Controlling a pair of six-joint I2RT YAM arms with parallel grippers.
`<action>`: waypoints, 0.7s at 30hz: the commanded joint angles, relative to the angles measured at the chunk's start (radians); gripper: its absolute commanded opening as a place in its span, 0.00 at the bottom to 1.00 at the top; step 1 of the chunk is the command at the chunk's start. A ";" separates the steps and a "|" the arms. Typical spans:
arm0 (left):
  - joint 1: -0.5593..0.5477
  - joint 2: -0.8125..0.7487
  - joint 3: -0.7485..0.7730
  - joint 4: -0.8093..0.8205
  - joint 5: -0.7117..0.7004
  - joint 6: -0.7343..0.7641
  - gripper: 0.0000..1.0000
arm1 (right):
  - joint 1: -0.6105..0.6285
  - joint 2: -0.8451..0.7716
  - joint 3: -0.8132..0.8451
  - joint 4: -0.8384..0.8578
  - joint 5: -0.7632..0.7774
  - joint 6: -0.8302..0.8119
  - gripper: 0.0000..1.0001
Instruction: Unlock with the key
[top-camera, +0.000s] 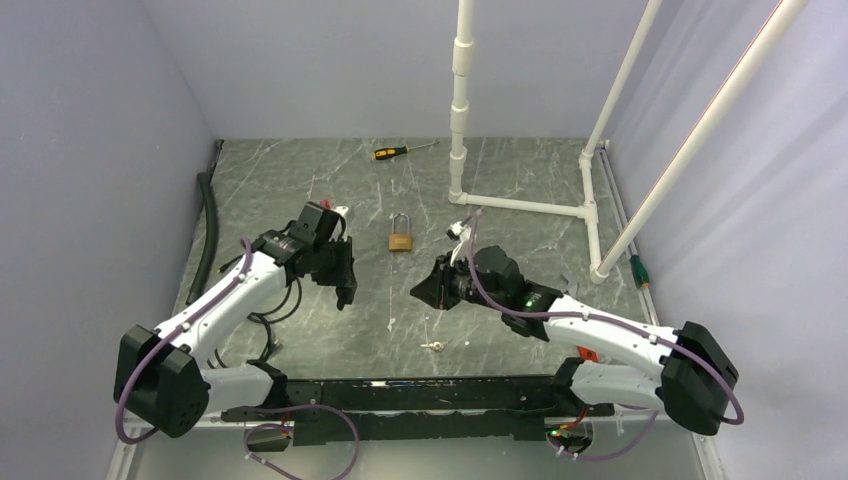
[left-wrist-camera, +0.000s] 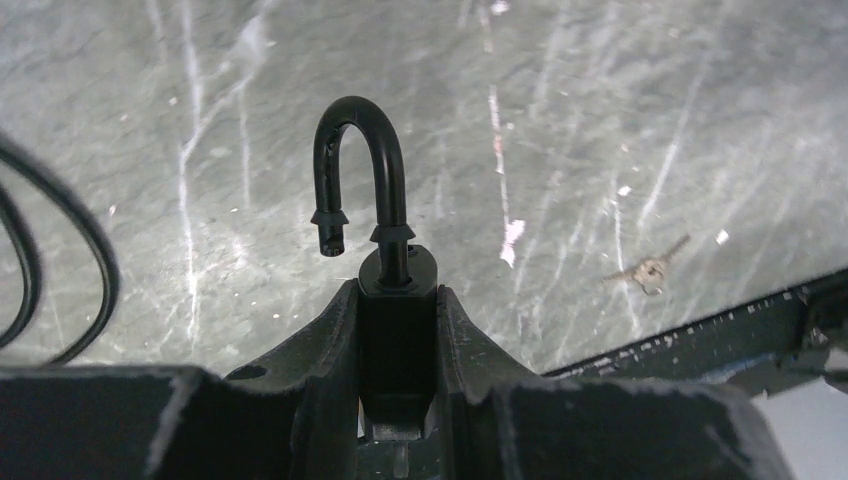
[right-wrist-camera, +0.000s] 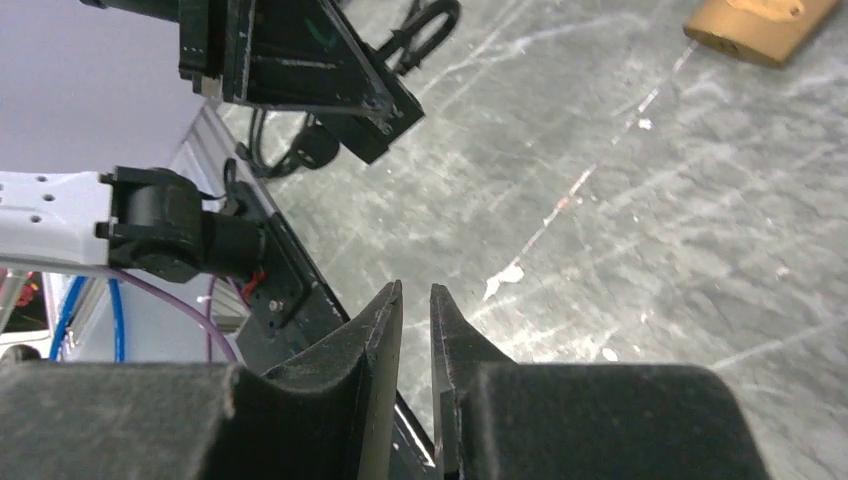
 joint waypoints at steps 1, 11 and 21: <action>0.002 -0.016 -0.031 0.089 -0.125 -0.133 0.00 | 0.001 -0.069 -0.011 -0.061 0.045 -0.022 0.18; 0.113 0.102 -0.202 0.299 0.001 -0.164 0.00 | 0.001 -0.202 -0.064 -0.117 0.074 -0.013 0.18; 0.119 0.188 -0.293 0.481 0.180 -0.220 0.00 | 0.001 -0.215 -0.070 -0.126 0.069 -0.007 0.18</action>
